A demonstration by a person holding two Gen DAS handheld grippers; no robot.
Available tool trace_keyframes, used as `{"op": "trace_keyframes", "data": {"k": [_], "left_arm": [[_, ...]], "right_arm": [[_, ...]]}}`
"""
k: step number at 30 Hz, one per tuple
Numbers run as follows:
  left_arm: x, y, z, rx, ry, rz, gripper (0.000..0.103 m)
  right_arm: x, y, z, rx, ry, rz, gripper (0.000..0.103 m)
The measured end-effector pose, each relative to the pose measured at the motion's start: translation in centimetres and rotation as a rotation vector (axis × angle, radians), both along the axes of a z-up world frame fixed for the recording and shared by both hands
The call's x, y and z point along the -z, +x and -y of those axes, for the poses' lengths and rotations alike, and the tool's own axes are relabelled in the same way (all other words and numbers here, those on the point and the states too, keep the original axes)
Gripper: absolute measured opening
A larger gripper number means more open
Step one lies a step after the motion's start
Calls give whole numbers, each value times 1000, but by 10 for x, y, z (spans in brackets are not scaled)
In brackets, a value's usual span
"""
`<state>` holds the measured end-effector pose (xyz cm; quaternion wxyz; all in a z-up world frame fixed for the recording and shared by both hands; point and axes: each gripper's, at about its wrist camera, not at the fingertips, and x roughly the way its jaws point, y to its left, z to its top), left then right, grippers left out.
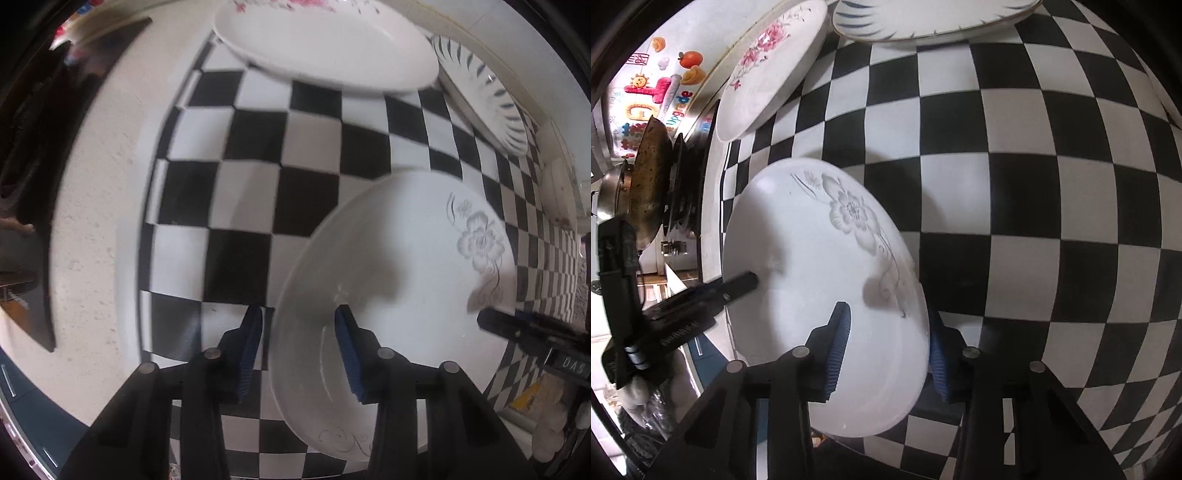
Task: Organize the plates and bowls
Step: 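Reach both grippers to the grey-flower white plate and grip its rim, then lift the grey-flower plate with both grippers toward the pink-flower plate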
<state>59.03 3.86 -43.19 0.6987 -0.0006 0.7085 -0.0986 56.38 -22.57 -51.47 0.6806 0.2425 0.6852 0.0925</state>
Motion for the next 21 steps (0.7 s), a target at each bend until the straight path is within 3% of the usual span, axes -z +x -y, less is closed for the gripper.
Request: {"op": "trace_keyframes", "data": {"k": [3,5,7,15,21], "left_arm": [[3,1,3,10,-14,0,36],[5,3,1,-2,-26,-2,35],[7,3,2,-5,-31,1,34],[9,-14,4,3,-29,-3,31],[-5,-22,30,24,-31,18,30]], "right_arm": [[1,0,1,-13,-8,-3,36],[3,0,2,-17,-14,-2,23],[5,0,4,-14,-15,-3,17],[4,-5,18,-6,-18,15,17],[-7,-12,36,10,-32,31,17]]}}
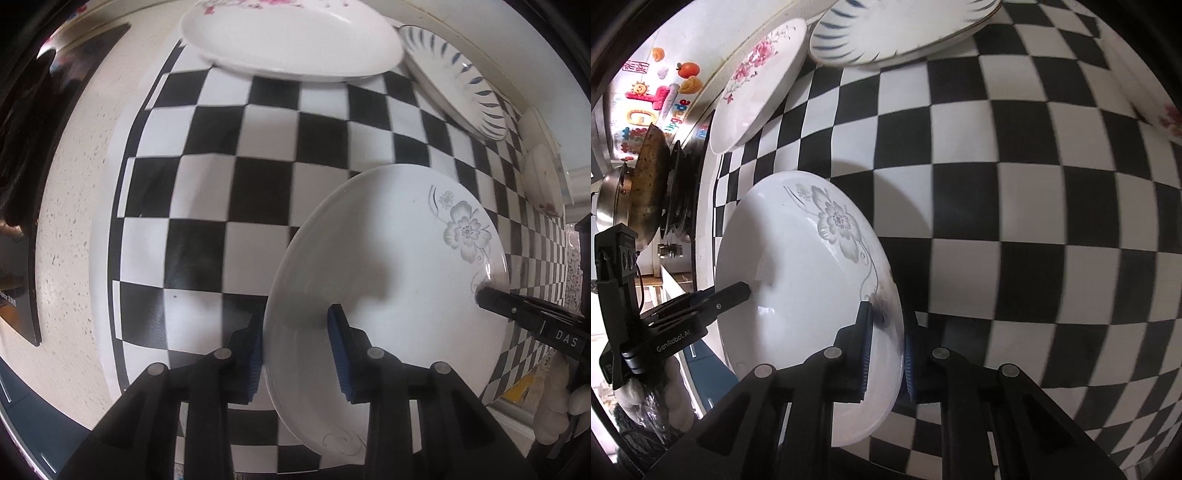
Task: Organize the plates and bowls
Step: 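Lift the grey-flower plate with both grippers toward the pink-flower plate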
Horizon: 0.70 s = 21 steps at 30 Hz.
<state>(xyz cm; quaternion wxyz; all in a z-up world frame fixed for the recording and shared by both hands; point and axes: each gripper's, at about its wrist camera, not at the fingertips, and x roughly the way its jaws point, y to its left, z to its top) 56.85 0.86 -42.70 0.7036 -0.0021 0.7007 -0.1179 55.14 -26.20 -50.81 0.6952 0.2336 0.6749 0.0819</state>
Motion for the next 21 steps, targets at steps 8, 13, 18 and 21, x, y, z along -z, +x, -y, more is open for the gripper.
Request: {"op": "trace_keyframes", "data": {"k": [8,13,18,21], "left_arm": [[-15,-5,50,61,-14,39,30],[-15,-3,81,101,-26,41,30],[-7,-10,99,138,-23,27,30],[1,-14,105,151,-12,13,30]], "right_arm": [[-22,-19,40,58,-13,50,17],[-25,-37,71,115,-27,56,17],[-15,-50,88,143,-46,41,17],[-8,-56,92,152,-52,29,17]]}}
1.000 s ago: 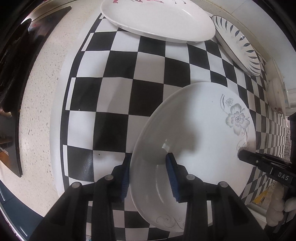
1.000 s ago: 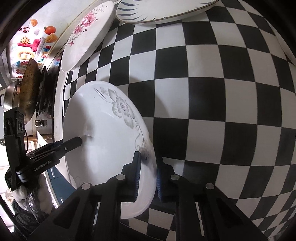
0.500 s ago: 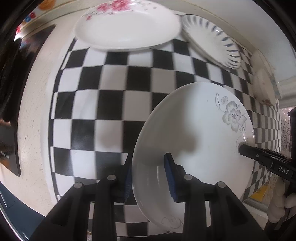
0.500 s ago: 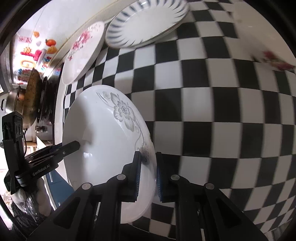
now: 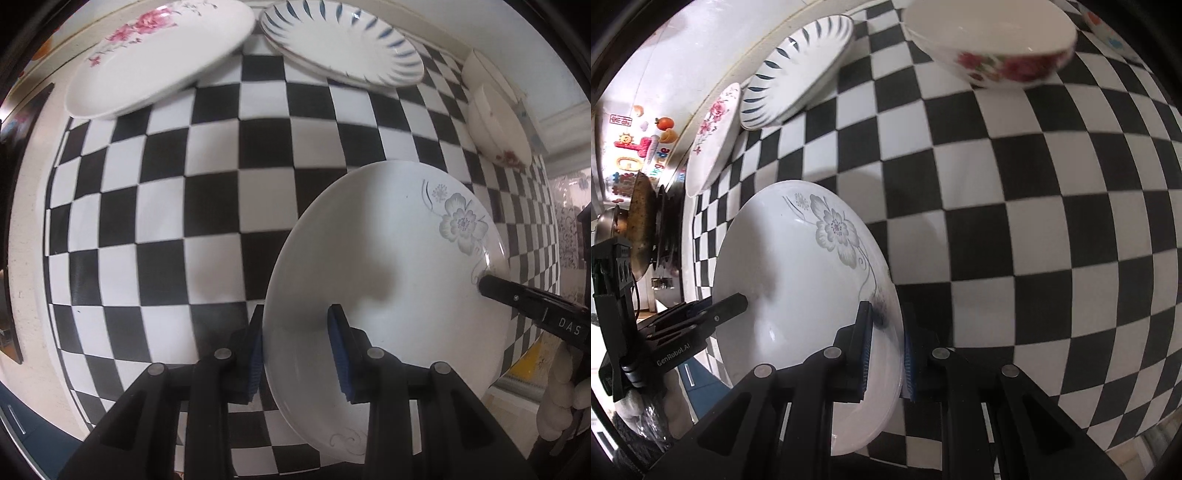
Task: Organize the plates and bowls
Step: 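Lift the grey-flower plate with both grippers toward the pink-flower plate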
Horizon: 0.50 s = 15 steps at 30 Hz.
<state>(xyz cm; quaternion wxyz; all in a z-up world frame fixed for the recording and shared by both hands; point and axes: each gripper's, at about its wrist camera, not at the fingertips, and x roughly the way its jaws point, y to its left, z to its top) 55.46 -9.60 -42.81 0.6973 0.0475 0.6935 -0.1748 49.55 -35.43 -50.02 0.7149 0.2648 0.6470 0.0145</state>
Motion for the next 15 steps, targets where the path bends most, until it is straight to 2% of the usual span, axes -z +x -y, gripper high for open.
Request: {"op": "trace_keyframes", "data": {"k": [5,15], "left_arm": [[14,-1,6,1,19,-18,30],[13,9,3,-15,0,-17,30]], "right_arm": [[9,-8,0,9,-6,-5,18],[9,-6,-1,22,-42,-28,20]]}}
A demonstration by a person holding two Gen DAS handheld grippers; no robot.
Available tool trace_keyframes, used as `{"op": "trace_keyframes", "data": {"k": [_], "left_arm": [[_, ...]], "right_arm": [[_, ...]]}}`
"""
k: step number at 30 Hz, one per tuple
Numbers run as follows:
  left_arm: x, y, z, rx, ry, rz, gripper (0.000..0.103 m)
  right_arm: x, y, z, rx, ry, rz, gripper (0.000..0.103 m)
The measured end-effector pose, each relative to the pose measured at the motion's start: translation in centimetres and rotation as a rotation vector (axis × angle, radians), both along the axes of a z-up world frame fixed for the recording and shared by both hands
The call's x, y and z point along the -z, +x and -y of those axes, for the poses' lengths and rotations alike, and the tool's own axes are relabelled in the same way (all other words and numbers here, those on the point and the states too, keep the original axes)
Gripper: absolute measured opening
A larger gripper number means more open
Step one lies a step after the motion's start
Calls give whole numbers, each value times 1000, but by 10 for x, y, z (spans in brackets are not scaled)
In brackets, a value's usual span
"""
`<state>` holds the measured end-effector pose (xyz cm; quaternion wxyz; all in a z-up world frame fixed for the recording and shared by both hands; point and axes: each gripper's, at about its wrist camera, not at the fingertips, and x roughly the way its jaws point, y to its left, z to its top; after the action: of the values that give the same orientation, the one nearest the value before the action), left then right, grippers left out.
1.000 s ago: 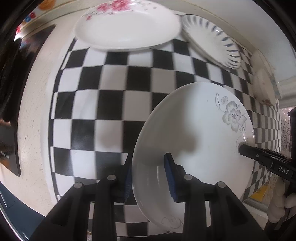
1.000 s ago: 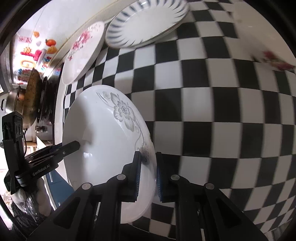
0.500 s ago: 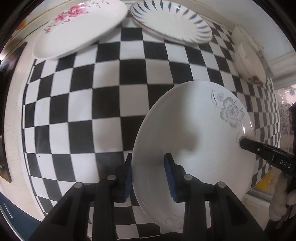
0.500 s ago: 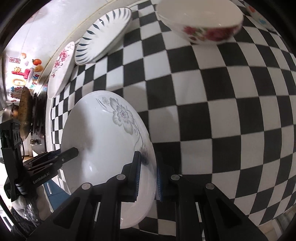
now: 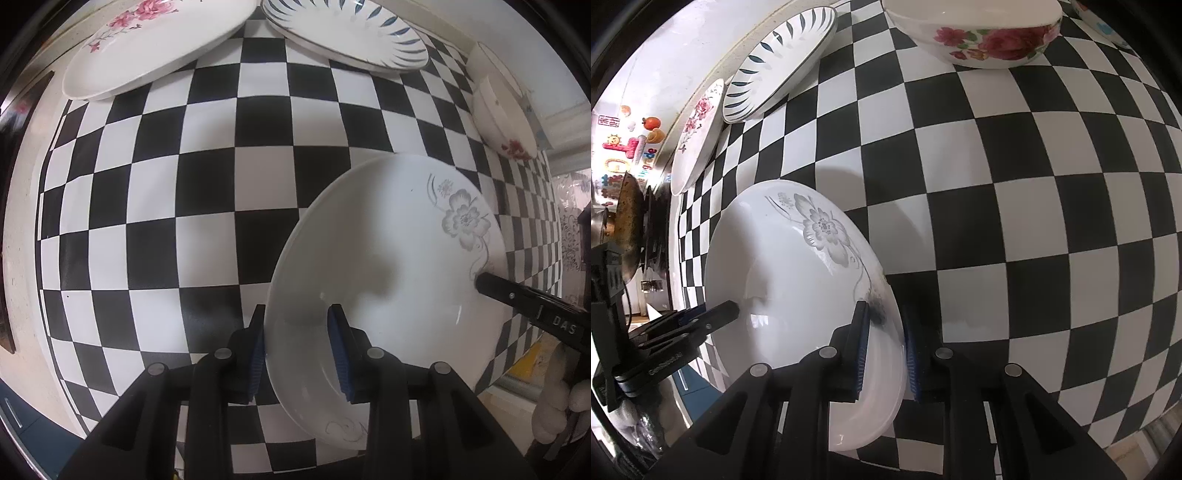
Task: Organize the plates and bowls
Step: 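Lift the grey-flower plate with both grippers toward the pink-flower plate, then lower the grey-flower plate onto the pink-flower plate with both grippers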
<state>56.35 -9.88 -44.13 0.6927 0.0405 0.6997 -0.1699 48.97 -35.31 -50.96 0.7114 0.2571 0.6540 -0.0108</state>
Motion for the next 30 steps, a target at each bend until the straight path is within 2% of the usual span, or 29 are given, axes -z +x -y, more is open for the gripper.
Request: {"op": "trace_keyframes", "data": {"k": [3,7,9,10,11,12,13,14,16,18,20,24,26,30], "left_arm": [[-15,7,-5,-6,25,61,30],[-56,24,-25,-52,52,173,30],[-73,28,-33,-84,35,214,31],[-86,36,-42,-112,25,239,31],[-95,43,-51,-129,14,247,33],[-102,45,-55,-142,0,253,33],[-111,53,-65,-162,-15,263,34],[-118,63,-77,-185,-29,272,36],[-123,80,-89,-220,-46,280,39],[-120,99,-102,-259,-40,283,39],[-110,123,-119,-308,-55,255,39],[-77,162,-149,-385,-75,183,39],[-57,181,-161,-411,-83,144,39],[-30,206,-171,-421,-91,96,39]], "right_arm": [[-13,2,2,9,-22,18,20],[-53,8,8,12,-29,89,20],[-75,18,6,-4,-16,127,20],[-88,26,3,-16,-8,150,24],[-98,35,0,-26,-5,166,40],[-111,49,-6,-35,-7,174,51],[-119,59,-10,-37,0,192,68],[-129,69,-14,-40,21,247,73],[-145,91,-25,-58,65,362,77],[-151,126,-47,-122,63,392,79],[-145,164,-68,-178,36,356,79],[-116,244,-105,-253,-23,260,79],[-105,271,-116,-304,-31,258,79],[-80,316,-147,-440,-117,246,78]]}}
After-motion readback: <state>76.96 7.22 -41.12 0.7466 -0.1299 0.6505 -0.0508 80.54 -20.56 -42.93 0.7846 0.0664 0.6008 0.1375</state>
